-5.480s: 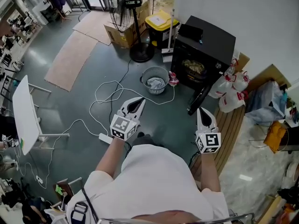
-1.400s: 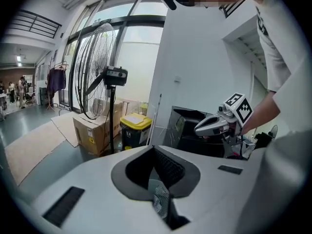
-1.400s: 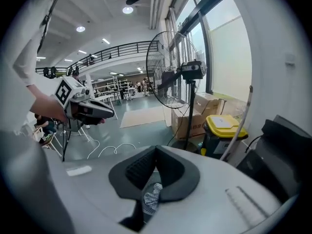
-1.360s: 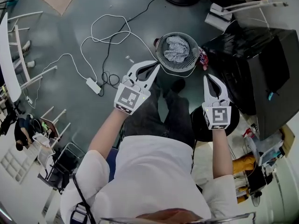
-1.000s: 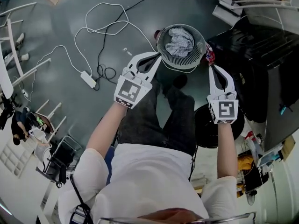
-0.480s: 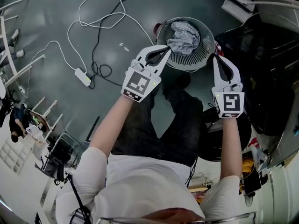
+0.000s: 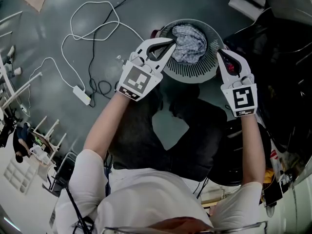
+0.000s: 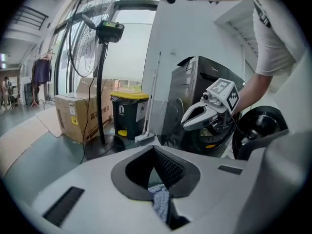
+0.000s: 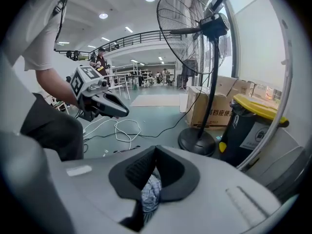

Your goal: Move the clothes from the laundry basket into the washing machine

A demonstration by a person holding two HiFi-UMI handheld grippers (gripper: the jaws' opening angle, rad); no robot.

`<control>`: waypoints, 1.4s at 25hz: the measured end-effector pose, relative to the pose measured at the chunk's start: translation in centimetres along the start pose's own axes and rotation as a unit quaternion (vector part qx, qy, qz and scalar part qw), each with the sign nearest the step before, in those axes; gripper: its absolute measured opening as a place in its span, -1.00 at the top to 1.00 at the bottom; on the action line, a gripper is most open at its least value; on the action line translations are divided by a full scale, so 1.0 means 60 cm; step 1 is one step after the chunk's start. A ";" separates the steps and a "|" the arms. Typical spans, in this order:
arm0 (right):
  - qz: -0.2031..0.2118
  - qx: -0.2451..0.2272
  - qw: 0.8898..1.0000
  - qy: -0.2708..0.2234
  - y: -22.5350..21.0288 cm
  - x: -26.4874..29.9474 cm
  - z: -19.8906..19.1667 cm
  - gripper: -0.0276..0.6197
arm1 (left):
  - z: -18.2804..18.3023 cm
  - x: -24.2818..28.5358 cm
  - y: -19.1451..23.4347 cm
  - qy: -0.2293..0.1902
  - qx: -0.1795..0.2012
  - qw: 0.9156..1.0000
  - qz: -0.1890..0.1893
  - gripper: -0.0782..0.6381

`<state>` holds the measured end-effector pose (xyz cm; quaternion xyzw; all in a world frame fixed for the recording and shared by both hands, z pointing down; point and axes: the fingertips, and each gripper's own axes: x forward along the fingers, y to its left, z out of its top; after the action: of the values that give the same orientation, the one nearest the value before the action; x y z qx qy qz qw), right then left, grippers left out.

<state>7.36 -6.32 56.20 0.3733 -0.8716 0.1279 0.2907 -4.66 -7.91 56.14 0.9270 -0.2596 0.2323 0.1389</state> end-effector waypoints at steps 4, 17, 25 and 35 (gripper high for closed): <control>0.005 -0.016 1.000 0.008 -0.011 0.036 -0.040 0.88 | -0.001 0.038 0.014 -0.029 0.036 0.999 -0.009 0.77; 0.068 -0.110 0.990 0.053 0.002 0.116 -0.143 0.85 | -0.027 0.131 0.053 -0.060 0.121 0.990 -0.042 0.77; 0.121 -0.124 0.979 0.106 0.038 0.212 -0.235 0.67 | -0.037 0.146 0.076 -0.055 0.172 0.982 -0.047 0.77; 0.164 -0.137 0.962 0.173 0.062 0.317 -0.353 0.35 | -0.090 0.162 0.078 -0.041 0.195 0.979 -0.051 0.77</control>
<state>2.89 -5.41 84.55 0.1540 -0.8667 0.1158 0.4601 -1.79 -13.76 66.28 0.9572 -0.1670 0.2325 -0.0434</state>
